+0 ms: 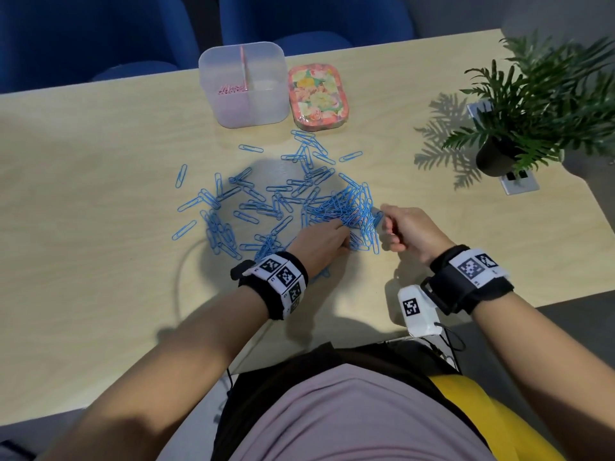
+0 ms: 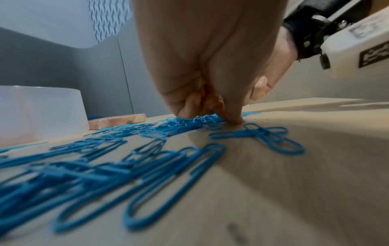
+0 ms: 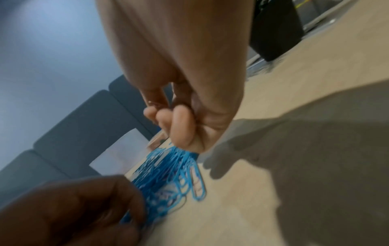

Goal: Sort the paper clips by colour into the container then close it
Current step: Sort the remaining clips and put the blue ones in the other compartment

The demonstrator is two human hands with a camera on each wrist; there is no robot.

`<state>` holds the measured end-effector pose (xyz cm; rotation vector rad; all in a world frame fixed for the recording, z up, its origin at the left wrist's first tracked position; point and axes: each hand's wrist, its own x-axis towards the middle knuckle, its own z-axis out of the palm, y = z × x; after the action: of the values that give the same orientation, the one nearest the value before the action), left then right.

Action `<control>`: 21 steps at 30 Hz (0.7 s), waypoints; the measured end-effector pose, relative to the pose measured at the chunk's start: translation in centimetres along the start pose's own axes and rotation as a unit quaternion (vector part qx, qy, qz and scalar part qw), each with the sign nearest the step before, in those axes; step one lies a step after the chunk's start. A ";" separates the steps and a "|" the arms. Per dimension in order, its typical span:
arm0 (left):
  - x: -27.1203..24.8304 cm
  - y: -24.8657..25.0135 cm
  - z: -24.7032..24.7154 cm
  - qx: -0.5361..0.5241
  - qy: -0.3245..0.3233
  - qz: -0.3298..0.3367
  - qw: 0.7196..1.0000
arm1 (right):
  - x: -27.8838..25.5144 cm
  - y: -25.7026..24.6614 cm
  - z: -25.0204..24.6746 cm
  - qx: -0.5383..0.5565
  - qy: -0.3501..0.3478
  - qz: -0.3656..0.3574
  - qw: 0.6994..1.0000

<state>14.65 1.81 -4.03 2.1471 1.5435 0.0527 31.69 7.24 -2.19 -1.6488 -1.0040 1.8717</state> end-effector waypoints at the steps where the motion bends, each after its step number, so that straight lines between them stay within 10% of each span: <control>1: -0.1 -0.2 0.1 -0.009 0.004 0.004 1.000 | -0.1 0.4 0.3 -0.038 0.000 -0.021 0.999; 4: -0.4 -0.8 -0.1 -0.040 0.020 0.011 0.999 | -0.4 1.7 0.8 -0.271 0.001 -0.138 0.953; 8: -0.5 -1.5 -0.2 -0.089 0.051 -0.003 0.995 | -1.0 2.7 1.4 -0.579 0.005 -0.186 0.794; 21: 0.1 -1.3 -0.9 -0.002 -0.040 0.029 0.999 | 0.1 1.7 -2.5 -0.258 0.052 -0.147 0.953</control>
<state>13.26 2.53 -3.80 2.1639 1.4352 -0.0107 34.35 6.86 -3.61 -1.7233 -1.6917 1.3821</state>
